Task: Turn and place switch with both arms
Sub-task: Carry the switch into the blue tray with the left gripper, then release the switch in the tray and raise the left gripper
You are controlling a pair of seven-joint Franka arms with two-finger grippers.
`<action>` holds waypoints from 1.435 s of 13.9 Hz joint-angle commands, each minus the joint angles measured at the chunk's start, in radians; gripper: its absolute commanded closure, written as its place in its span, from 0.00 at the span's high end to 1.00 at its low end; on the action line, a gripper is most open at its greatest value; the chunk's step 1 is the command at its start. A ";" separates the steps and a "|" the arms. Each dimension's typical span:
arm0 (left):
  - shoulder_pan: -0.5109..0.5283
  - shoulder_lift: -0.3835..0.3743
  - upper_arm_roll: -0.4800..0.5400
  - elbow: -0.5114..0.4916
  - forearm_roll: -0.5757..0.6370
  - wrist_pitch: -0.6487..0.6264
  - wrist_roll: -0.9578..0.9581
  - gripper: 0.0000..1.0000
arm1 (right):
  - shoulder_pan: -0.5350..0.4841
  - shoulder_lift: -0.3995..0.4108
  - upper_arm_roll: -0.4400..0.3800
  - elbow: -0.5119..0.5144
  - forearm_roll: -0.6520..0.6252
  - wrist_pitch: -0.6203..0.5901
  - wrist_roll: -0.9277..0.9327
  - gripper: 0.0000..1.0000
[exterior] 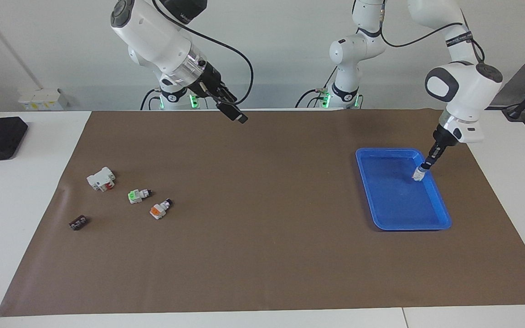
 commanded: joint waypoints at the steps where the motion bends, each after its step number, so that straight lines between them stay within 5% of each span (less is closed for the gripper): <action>1: 0.016 -0.015 -0.005 0.006 0.031 -0.039 0.026 0.00 | -0.054 -0.008 0.006 -0.004 -0.181 0.000 -0.337 1.00; 2: 0.016 -0.017 -0.006 0.009 0.031 -0.053 0.027 0.00 | -0.082 -0.003 0.006 -0.001 -0.223 0.002 -0.478 1.00; 3: 0.016 -0.015 -0.006 0.012 0.032 -0.053 0.029 0.11 | -0.113 -0.003 0.006 0.002 -0.264 -0.001 -0.592 1.00; 5: 0.003 -0.005 -0.008 0.070 0.035 -0.108 0.046 0.59 | -0.185 -0.008 0.006 -0.001 -0.286 -0.054 -0.746 1.00; 6: -0.003 0.018 -0.008 0.127 0.035 -0.154 0.047 0.67 | -0.221 -0.011 0.006 -0.002 -0.286 -0.091 -0.798 1.00; 11: -0.101 0.112 -0.009 0.440 0.040 -0.380 0.041 0.71 | -0.366 -0.005 0.004 0.015 -0.308 -0.127 -1.007 1.00; 15: -0.300 0.130 -0.009 0.546 0.143 -0.480 0.043 0.76 | -0.362 0.024 0.006 0.106 -0.338 -0.183 -1.009 1.00; 17: -0.331 0.138 -0.016 0.624 0.146 -0.573 0.050 0.76 | -0.365 0.060 0.020 0.186 -0.348 -0.274 -1.006 1.00; 20: -0.351 0.127 -0.020 0.742 0.137 -0.722 0.170 0.75 | -0.415 0.012 0.082 0.161 -0.395 -0.280 -1.079 1.00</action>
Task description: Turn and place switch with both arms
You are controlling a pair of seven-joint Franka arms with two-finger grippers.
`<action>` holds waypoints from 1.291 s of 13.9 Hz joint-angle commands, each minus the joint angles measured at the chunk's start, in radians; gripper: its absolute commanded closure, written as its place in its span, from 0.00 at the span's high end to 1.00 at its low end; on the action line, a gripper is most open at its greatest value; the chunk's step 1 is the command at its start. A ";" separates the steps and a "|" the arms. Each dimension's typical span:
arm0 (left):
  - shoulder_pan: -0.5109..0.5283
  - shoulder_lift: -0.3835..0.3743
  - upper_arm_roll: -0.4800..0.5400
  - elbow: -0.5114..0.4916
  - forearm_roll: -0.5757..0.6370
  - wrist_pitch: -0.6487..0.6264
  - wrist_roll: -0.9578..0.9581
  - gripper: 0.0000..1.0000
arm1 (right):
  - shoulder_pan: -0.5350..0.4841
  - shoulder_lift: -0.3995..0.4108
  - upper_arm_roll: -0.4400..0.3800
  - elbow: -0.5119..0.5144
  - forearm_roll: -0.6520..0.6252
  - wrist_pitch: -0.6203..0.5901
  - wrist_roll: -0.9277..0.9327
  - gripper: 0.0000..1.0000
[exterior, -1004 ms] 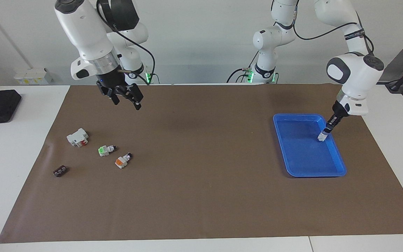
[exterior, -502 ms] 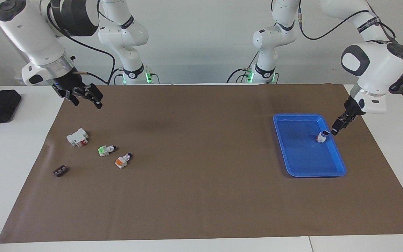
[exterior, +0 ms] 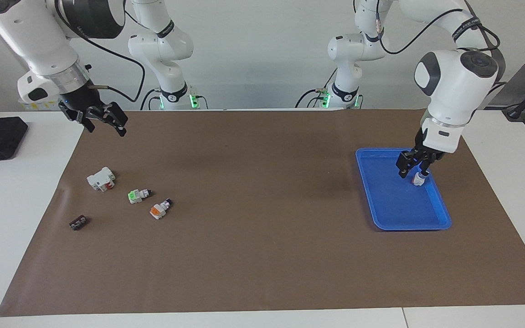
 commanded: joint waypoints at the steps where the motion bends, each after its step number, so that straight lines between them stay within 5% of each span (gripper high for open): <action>1: -0.006 0.015 0.007 0.150 0.011 -0.181 0.102 0.75 | -0.065 -0.018 0.075 -0.010 -0.038 -0.013 -0.069 1.00; 7: 0.008 -0.031 0.021 0.279 0.011 -0.469 0.289 0.75 | -0.018 -0.028 0.040 -0.025 -0.035 -0.002 -0.029 1.00; 8: 0.009 -0.071 0.022 0.274 0.005 -0.464 0.302 0.81 | 0.002 -0.028 0.023 -0.025 -0.035 -0.001 -0.029 1.00; 9: 0.008 -0.103 0.021 0.245 0.003 -0.464 0.302 1.00 | 0.004 -0.028 0.022 -0.025 -0.035 -0.001 -0.026 1.00; 18: 0.031 -0.140 0.027 0.121 -0.087 -0.218 0.300 1.00 | 0.036 -0.036 0.014 -0.008 -0.022 -0.056 0.008 1.00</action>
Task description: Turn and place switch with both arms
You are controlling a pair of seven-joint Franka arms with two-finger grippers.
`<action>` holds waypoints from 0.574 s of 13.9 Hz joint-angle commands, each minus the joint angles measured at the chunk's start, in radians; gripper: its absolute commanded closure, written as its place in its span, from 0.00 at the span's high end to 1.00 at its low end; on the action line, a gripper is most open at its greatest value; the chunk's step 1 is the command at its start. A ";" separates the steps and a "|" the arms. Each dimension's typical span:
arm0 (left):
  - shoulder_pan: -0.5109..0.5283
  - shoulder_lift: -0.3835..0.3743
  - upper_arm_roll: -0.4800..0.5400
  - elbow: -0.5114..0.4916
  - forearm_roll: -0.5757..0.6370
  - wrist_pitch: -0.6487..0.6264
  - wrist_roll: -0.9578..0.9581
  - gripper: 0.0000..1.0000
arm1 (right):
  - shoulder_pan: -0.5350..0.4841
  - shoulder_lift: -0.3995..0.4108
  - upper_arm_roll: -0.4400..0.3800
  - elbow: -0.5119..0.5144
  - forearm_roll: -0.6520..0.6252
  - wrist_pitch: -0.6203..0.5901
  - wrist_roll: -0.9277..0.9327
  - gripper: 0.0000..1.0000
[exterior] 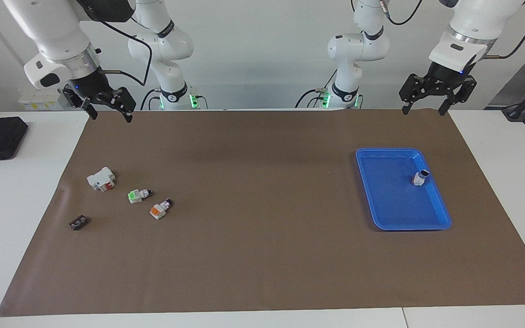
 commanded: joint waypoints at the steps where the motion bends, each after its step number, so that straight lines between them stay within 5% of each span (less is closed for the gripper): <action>1: 0.023 -0.045 0.002 -0.080 -0.029 0.061 0.022 1.00 | 0.009 -0.018 -0.002 -0.013 -0.005 -0.014 0.013 1.00; 4: 0.052 -0.109 0.002 -0.204 -0.028 0.113 0.024 1.00 | 0.000 -0.018 -0.002 -0.016 -0.005 -0.006 0.004 1.00; 8: 0.052 -0.120 0.001 -0.229 -0.023 0.106 0.022 1.00 | 0.002 -0.018 -0.002 -0.017 -0.005 0.009 0.009 1.00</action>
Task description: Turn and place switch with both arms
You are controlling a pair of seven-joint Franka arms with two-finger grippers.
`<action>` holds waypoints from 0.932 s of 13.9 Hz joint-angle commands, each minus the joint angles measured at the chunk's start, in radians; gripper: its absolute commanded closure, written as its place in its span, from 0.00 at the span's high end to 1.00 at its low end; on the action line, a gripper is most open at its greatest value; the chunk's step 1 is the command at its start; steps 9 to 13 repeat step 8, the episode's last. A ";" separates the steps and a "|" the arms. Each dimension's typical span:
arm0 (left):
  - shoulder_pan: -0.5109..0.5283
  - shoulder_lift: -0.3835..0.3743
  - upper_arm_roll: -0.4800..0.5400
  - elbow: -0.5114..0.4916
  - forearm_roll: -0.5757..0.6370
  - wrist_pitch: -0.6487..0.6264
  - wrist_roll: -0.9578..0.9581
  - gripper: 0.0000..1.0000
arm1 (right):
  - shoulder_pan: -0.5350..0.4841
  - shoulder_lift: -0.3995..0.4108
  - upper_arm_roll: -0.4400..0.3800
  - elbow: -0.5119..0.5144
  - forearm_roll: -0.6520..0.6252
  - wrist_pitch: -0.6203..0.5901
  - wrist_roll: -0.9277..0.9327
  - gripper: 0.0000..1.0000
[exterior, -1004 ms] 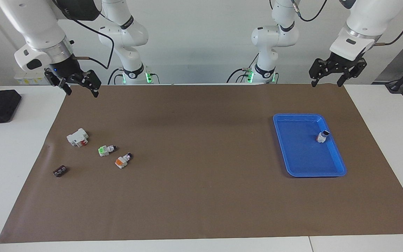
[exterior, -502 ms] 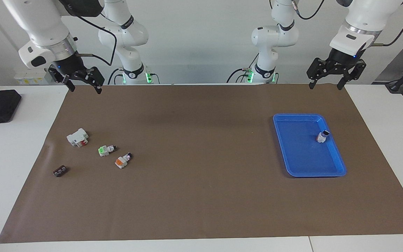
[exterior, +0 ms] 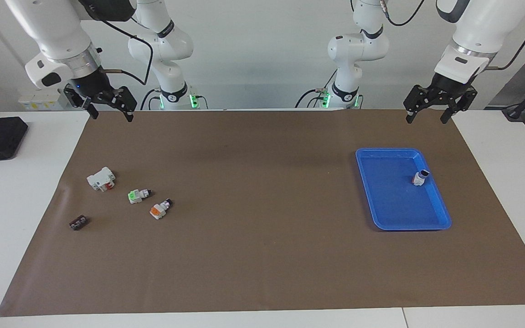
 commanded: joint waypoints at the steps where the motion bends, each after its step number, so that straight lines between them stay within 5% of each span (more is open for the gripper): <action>1: 0.008 -0.045 -0.003 -0.052 -0.011 0.009 0.015 1.00 | -0.004 -0.017 0.001 -0.016 -0.003 0.004 0.009 1.00; 13: 0.008 -0.045 -0.005 -0.052 -0.006 0.005 0.015 1.00 | -0.007 -0.026 0.001 -0.035 -0.005 0.007 0.009 1.00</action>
